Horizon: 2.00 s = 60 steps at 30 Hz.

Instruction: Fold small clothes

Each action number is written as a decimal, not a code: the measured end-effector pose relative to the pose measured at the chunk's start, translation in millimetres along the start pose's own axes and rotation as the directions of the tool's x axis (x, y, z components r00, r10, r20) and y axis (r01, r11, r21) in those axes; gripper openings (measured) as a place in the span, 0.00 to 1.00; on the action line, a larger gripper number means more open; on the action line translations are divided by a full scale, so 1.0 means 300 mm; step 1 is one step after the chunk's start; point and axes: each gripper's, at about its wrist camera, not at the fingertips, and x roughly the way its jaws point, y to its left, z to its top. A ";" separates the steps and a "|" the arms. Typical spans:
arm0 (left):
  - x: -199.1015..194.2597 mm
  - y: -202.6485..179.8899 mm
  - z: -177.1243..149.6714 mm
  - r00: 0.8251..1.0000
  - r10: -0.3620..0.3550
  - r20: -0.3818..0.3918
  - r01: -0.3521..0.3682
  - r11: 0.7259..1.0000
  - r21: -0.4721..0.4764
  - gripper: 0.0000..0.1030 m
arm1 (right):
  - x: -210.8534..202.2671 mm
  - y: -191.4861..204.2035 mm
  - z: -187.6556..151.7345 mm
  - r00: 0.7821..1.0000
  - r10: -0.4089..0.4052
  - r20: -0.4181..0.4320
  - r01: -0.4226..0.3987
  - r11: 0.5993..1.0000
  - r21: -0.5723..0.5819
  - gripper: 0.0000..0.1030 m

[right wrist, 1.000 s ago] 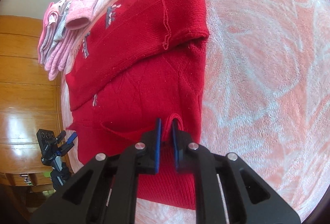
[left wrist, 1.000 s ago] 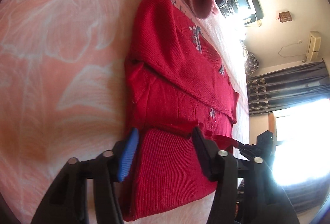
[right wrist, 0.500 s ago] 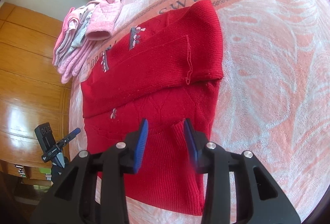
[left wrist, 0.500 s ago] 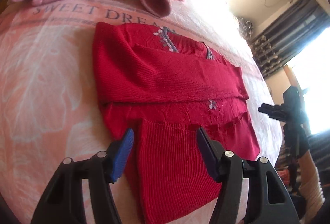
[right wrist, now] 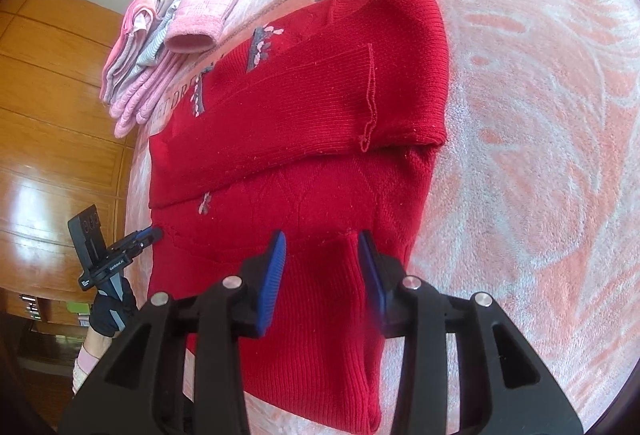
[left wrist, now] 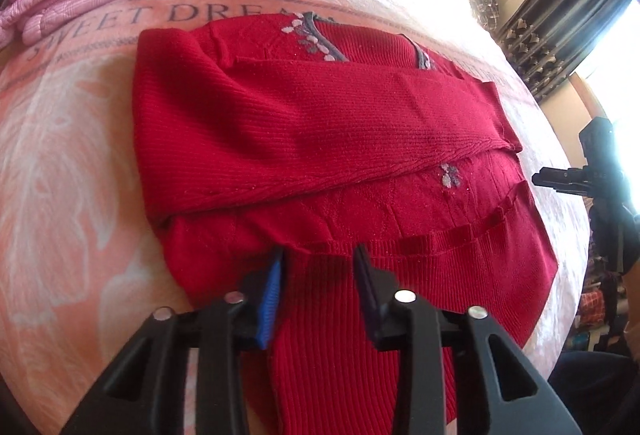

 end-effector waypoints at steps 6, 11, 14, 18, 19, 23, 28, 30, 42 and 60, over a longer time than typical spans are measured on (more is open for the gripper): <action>-0.037 -0.013 -0.015 0.997 -0.054 0.046 0.054 0.999 -0.001 0.14 | 0.042 0.048 -0.008 0.996 -0.070 -0.046 0.063 0.989 -0.135 0.49; 0.002 -0.003 -0.010 0.999 -0.048 0.018 0.048 0.999 -0.010 0.14 | 0.116 0.061 -0.019 0.986 -0.145 -0.086 0.128 0.975 -0.183 0.49; 0.029 -0.008 -0.005 0.998 -0.055 0.002 0.055 0.998 -0.020 0.27 | 0.134 0.082 -0.024 0.980 -0.182 -0.085 0.159 0.960 -0.229 0.48; 0.037 -0.052 -0.005 1.000 -0.005 -0.001 0.005 1.000 0.028 0.27 | 0.140 0.129 -0.044 0.977 -0.194 -0.086 0.156 0.932 -0.327 0.07; 0.032 -0.061 -0.008 1.000 -0.006 0.005 0.006 0.999 0.038 0.25 | 0.135 0.136 -0.048 0.979 -0.183 -0.084 0.145 0.931 -0.336 0.07; -0.005 -0.073 -0.025 0.998 -0.041 0.040 0.040 0.999 0.032 0.01 | 0.089 0.151 -0.061 0.988 -0.140 -0.061 0.111 0.933 -0.343 0.06; -0.118 -0.053 -0.027 0.988 -0.039 0.149 0.039 0.999 0.004 0.00 | -0.013 0.160 -0.052 0.998 -0.054 -0.011 0.048 0.950 -0.310 0.06; -0.132 -0.052 -0.022 0.990 -0.069 0.127 0.065 0.997 0.030 0.04 | -0.022 0.163 -0.049 0.999 -0.044 -0.007 0.039 0.951 -0.307 0.06; 0.019 -0.011 -0.036 0.997 0.076 -0.001 -0.076 0.992 0.097 0.55 | -0.001 0.120 -0.057 0.999 -0.027 -0.030 0.018 0.962 -0.274 0.06; -0.167 -0.096 -0.099 0.979 0.005 0.205 -0.036 0.988 0.149 0.05 | -0.074 0.120 -0.068 0.998 0.057 0.005 -0.054 0.962 -0.269 0.06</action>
